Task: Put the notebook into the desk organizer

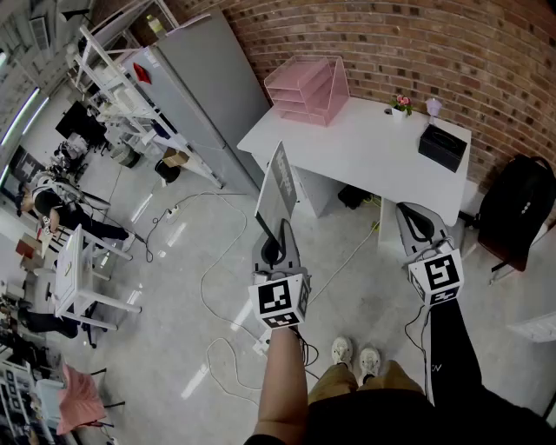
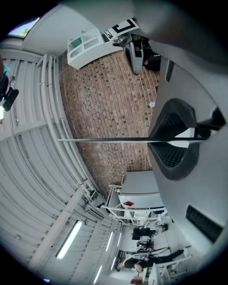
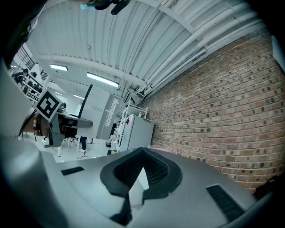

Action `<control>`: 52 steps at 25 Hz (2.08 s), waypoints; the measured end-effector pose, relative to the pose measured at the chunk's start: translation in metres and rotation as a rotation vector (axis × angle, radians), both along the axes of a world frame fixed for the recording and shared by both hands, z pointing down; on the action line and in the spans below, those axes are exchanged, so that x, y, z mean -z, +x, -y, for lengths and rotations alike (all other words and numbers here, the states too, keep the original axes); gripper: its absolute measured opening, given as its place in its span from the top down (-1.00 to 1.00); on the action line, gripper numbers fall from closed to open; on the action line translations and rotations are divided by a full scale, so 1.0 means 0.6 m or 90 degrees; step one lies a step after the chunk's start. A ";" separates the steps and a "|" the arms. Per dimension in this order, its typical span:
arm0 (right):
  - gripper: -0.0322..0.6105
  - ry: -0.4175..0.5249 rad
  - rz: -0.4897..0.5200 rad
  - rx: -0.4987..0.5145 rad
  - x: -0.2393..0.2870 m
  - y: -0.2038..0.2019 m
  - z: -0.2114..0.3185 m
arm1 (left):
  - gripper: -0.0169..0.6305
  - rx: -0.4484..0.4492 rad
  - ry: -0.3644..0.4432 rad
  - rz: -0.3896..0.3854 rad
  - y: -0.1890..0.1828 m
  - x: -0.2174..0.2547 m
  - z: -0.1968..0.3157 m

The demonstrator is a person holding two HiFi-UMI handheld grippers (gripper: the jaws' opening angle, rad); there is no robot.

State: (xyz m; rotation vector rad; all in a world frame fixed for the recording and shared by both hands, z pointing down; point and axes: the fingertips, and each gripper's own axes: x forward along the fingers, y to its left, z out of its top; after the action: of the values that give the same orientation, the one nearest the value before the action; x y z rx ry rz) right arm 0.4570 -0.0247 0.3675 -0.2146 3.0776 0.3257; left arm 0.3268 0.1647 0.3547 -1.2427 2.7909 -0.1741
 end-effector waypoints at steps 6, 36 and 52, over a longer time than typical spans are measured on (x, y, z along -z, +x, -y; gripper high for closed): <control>0.84 -0.002 0.004 -0.002 0.004 0.009 -0.026 | 0.89 -0.010 0.006 0.009 0.014 0.010 -0.019; 0.83 0.001 0.052 -0.031 0.046 -0.069 -0.118 | 0.89 -0.052 0.037 -0.012 -0.086 0.018 -0.111; 0.84 0.033 0.053 0.023 0.051 -0.266 -0.060 | 0.89 -0.029 0.025 -0.024 -0.229 0.006 -0.046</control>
State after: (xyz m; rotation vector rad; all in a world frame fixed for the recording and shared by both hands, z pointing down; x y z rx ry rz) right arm 0.2974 0.0115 0.3368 -0.1657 2.9837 0.3840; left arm 0.1895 0.1925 0.3510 -1.3116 2.7806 -0.0931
